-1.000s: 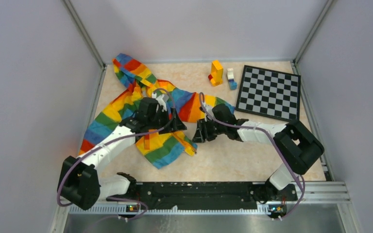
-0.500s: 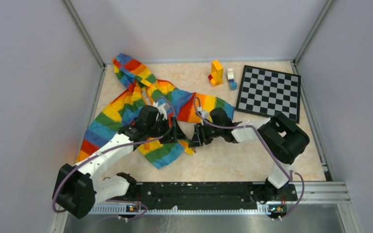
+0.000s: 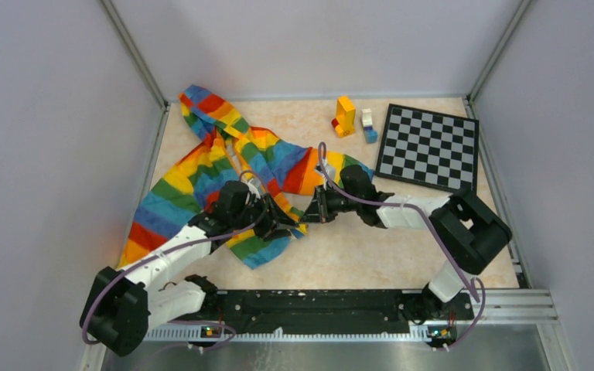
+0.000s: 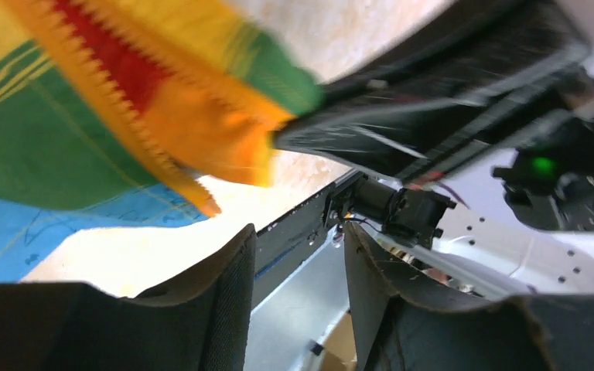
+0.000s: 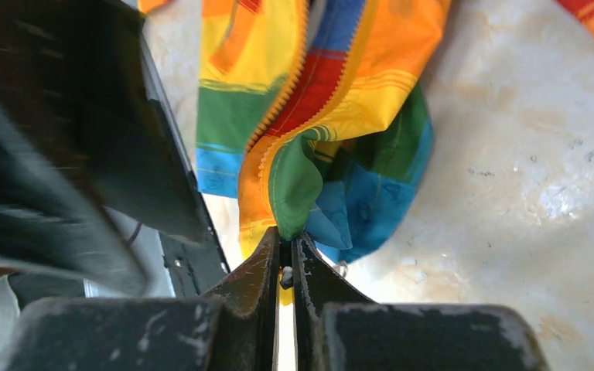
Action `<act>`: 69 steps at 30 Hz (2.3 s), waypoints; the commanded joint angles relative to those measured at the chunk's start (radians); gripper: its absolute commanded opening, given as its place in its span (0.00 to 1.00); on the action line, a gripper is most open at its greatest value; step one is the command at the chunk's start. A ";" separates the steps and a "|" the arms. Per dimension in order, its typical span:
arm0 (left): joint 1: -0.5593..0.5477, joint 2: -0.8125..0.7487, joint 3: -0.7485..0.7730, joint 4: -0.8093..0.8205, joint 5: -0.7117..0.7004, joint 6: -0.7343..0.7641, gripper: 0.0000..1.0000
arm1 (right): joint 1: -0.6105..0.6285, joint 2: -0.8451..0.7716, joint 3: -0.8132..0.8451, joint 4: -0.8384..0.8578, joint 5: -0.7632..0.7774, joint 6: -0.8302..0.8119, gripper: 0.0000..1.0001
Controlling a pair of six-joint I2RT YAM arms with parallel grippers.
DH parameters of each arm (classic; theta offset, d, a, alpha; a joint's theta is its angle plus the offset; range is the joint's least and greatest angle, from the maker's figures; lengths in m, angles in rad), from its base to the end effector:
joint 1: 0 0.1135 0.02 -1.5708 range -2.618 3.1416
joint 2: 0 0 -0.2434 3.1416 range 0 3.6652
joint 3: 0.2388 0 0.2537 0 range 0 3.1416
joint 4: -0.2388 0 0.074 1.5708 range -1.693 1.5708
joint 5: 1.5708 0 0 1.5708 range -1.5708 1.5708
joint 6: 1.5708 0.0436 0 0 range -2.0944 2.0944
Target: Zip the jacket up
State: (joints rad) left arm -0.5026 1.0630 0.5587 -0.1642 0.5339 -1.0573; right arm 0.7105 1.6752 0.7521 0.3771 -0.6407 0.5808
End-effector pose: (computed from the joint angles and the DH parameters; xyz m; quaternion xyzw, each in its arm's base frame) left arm 0.1944 -0.1322 0.1905 -0.1271 0.8664 -0.4645 0.1320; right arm 0.2370 0.2383 0.1386 -0.2077 0.8155 0.4992 0.2065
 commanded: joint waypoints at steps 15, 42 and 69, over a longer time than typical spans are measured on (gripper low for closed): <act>-0.009 -0.021 -0.039 0.237 -0.169 -0.291 0.58 | -0.002 -0.087 0.006 0.004 0.023 -0.037 0.00; -0.013 0.026 0.024 0.119 -0.223 -0.268 0.51 | -0.002 -0.073 0.015 0.025 0.026 -0.020 0.00; -0.027 0.135 -0.011 0.268 -0.247 -0.220 0.42 | -0.002 -0.078 0.016 0.066 -0.017 0.037 0.00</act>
State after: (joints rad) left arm -0.5251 1.1938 0.5400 0.0540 0.3191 -1.3132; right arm 0.7105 1.6081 0.7475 0.3763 -0.6300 0.6060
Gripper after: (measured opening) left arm 0.422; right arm 0.033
